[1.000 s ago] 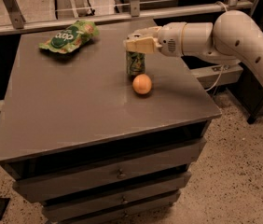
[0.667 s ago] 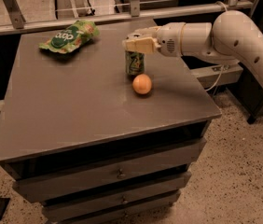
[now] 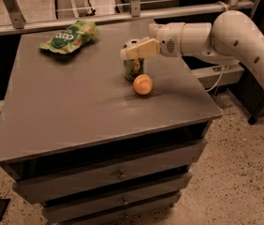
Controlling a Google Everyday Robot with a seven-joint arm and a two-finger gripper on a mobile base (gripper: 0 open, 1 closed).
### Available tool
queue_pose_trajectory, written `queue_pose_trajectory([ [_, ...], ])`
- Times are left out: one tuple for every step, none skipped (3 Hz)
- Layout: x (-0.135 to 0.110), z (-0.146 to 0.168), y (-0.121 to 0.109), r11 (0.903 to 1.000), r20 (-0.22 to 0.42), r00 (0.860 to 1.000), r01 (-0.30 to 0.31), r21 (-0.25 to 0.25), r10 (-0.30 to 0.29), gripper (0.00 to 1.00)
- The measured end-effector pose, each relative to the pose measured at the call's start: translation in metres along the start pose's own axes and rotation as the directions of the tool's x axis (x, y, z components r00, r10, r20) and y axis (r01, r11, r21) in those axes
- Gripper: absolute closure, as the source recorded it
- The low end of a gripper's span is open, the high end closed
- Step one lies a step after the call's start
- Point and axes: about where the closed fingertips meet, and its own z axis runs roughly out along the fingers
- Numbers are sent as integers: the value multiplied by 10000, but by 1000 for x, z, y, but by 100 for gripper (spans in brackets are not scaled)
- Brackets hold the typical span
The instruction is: Move green can near orange
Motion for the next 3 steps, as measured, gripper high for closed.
queue_pose_trajectory([
  [3,-25,2,9995,-860,9961,239,222,-219,0],
  [1,-80,4,9952,-1793,9836,352,917,-182,0],
  [1,-80,4,9952,-1794,9836,351,914,-182,0],
])
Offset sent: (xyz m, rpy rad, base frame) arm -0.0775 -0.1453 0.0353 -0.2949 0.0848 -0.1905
